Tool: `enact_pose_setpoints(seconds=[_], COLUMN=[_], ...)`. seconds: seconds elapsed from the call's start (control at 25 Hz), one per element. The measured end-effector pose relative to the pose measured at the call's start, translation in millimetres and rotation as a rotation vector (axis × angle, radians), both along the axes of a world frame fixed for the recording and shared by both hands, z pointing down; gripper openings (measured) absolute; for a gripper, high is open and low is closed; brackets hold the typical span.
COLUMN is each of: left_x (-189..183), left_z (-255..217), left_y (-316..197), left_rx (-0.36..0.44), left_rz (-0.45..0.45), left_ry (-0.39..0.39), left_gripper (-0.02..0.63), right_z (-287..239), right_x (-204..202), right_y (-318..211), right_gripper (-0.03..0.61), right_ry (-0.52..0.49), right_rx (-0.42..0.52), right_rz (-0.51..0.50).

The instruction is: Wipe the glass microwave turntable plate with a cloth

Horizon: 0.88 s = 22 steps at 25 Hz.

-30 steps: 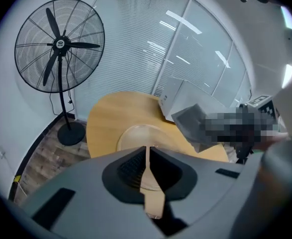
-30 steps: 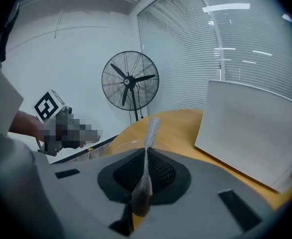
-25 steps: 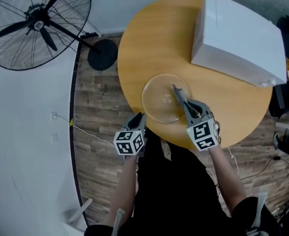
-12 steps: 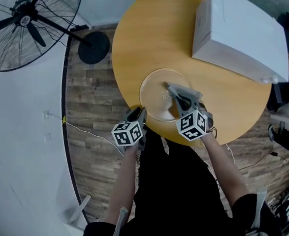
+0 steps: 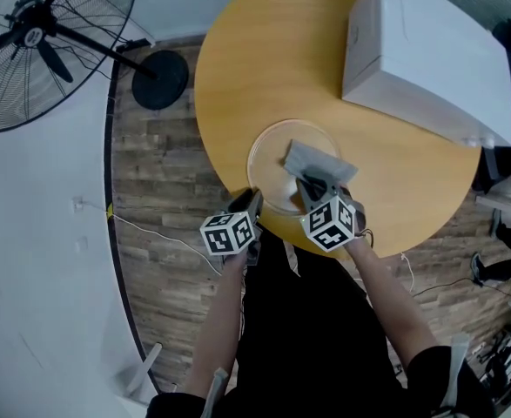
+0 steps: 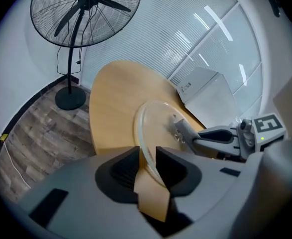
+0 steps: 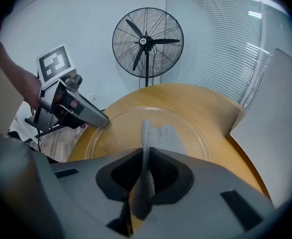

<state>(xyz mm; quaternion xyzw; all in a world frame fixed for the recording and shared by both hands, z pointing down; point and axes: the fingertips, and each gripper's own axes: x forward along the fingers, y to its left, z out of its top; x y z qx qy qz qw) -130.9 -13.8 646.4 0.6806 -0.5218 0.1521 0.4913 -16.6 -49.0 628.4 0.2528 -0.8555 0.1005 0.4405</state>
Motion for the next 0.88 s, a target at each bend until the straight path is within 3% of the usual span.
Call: enact_pose_setpoints(seconds=[0.32, 0.88], left_x=[2, -2], left_z=[3, 5], left_y=[-1, 0], left_rx=[-0.013, 0.004], left_rz=[0.029, -0.045], left_ry=[-0.021, -0.051], left_gripper=[0.083, 0.058], right_z=[16, 22], right_x=[-28, -67], right_y=[21, 58], right_gripper=[0.049, 0.044], right_ry=[-0.016, -0.146], right_rx=[-0.054, -0.243], right_rz=[-0.045, -0.106])
